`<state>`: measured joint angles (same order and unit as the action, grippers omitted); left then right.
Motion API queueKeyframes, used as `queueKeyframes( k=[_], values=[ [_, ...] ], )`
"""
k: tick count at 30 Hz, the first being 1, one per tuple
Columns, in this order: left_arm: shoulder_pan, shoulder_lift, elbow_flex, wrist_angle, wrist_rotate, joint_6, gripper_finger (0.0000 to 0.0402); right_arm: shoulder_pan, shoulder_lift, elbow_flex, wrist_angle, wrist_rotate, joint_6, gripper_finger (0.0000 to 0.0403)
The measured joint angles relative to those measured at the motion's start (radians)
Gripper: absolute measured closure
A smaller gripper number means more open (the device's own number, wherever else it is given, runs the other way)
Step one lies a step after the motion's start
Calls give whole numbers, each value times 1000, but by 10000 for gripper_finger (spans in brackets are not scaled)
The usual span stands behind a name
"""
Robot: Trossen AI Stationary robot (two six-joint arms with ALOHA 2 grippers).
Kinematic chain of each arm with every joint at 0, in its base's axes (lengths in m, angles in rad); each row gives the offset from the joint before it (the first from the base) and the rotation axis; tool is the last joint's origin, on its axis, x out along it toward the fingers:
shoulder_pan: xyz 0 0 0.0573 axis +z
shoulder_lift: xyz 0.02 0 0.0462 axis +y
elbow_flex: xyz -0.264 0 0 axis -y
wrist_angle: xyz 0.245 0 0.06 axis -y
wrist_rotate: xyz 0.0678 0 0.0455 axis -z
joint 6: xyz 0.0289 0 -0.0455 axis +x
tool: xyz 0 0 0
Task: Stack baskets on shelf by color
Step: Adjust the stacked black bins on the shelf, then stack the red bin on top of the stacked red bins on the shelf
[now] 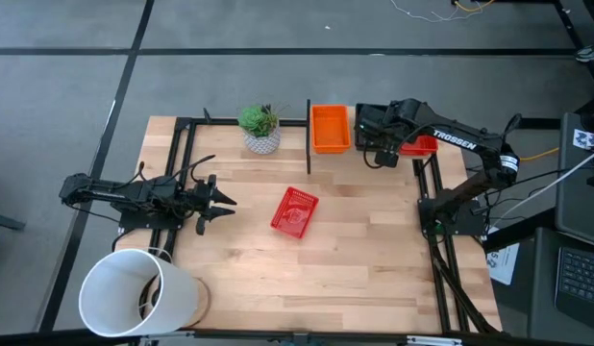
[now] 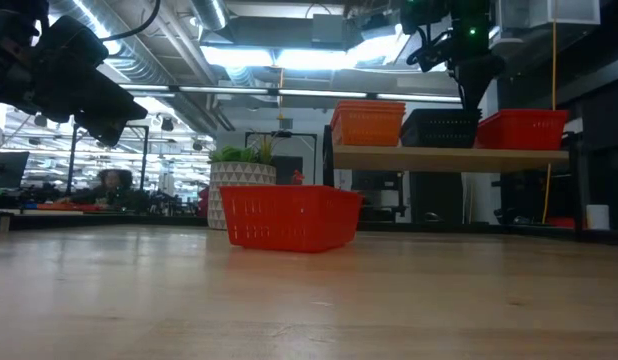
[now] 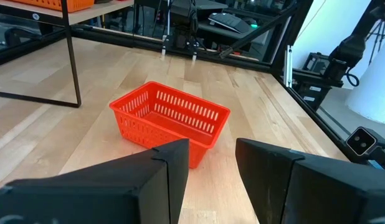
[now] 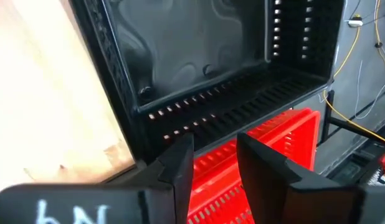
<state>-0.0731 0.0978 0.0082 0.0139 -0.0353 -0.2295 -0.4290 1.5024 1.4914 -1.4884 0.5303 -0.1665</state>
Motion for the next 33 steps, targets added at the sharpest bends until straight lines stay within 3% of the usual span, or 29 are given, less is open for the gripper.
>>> queueKeyframes(
  k=[14,19,22,28,31,33],
  values=[
    [0,0,0,0,0,0,276,6,0,0,43,0,8,280],
    [0,0,0,0,0,-4,276,27,0,20,33,-26,91,280],
    [0,0,0,1,0,-5,276,58,0,71,12,-55,193,280],
    [0,0,0,72,0,-5,276,169,-1,284,-79,15,306,280],
    [0,0,0,133,-42,-34,276,229,-23,347,-77,-61,363,280],
    [0,0,0,155,-104,-156,276,268,-52,356,-81,-143,390,280]
  ],
)
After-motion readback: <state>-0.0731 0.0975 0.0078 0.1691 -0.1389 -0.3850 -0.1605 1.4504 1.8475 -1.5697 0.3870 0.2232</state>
